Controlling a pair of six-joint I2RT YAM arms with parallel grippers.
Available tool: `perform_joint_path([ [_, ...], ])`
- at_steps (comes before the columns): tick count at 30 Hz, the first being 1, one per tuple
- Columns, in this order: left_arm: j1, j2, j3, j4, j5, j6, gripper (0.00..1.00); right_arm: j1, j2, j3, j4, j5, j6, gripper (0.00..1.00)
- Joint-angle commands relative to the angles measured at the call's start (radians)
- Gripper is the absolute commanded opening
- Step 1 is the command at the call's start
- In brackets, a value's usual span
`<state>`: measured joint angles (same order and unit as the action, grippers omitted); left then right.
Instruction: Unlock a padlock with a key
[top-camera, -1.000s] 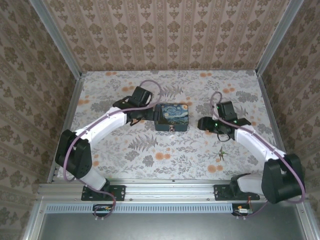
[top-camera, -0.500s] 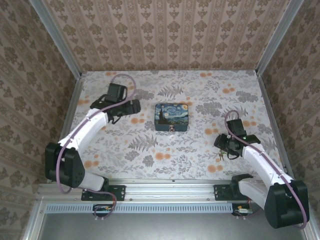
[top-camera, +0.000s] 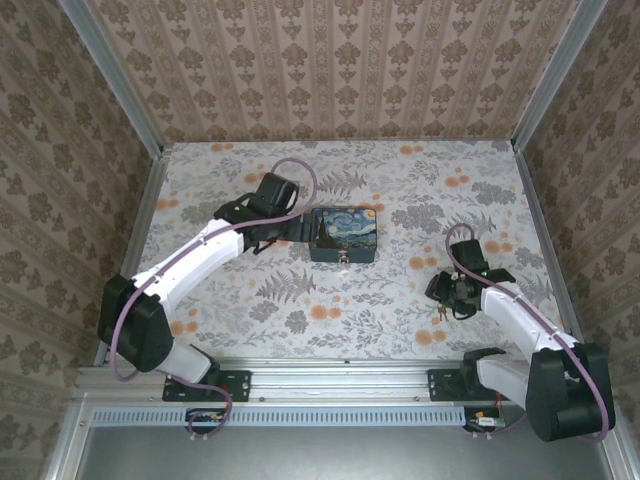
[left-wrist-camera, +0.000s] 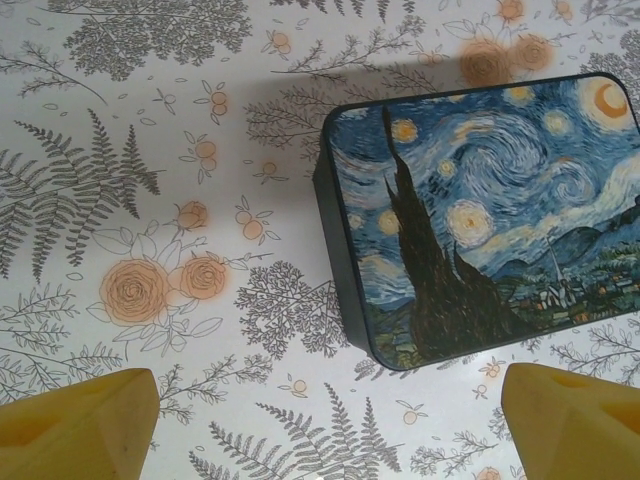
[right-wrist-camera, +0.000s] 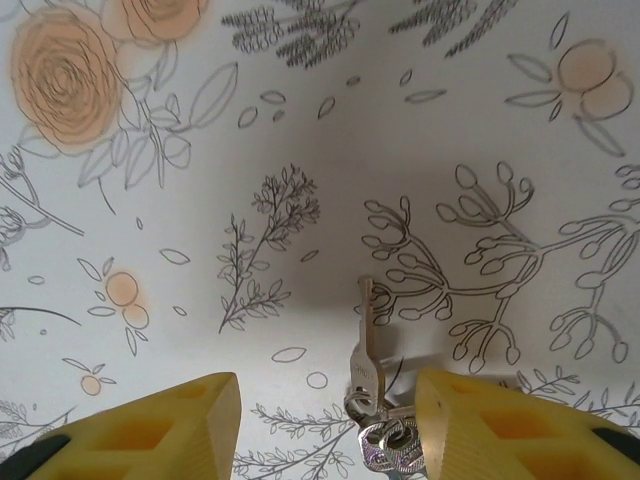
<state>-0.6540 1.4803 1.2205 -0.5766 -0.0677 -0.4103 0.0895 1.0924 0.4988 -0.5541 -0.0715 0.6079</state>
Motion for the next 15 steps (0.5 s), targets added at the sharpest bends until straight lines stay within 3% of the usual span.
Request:
perform_joint_path([
  [1,-0.008,-0.009,0.029,-0.005,-0.005,0.005,0.91,-0.002,0.02,-0.017,-0.003,-0.061,0.025,0.51],
  [8,-0.007,-0.013,0.026,-0.005,-0.014,0.01,0.91,0.014,-0.053,-0.017,-0.067,-0.08,0.067,0.5],
  [15,-0.013,0.005,0.052,-0.01,0.02,0.031,0.9,0.018,-0.024,0.01,-0.062,-0.033,0.047,0.47],
])
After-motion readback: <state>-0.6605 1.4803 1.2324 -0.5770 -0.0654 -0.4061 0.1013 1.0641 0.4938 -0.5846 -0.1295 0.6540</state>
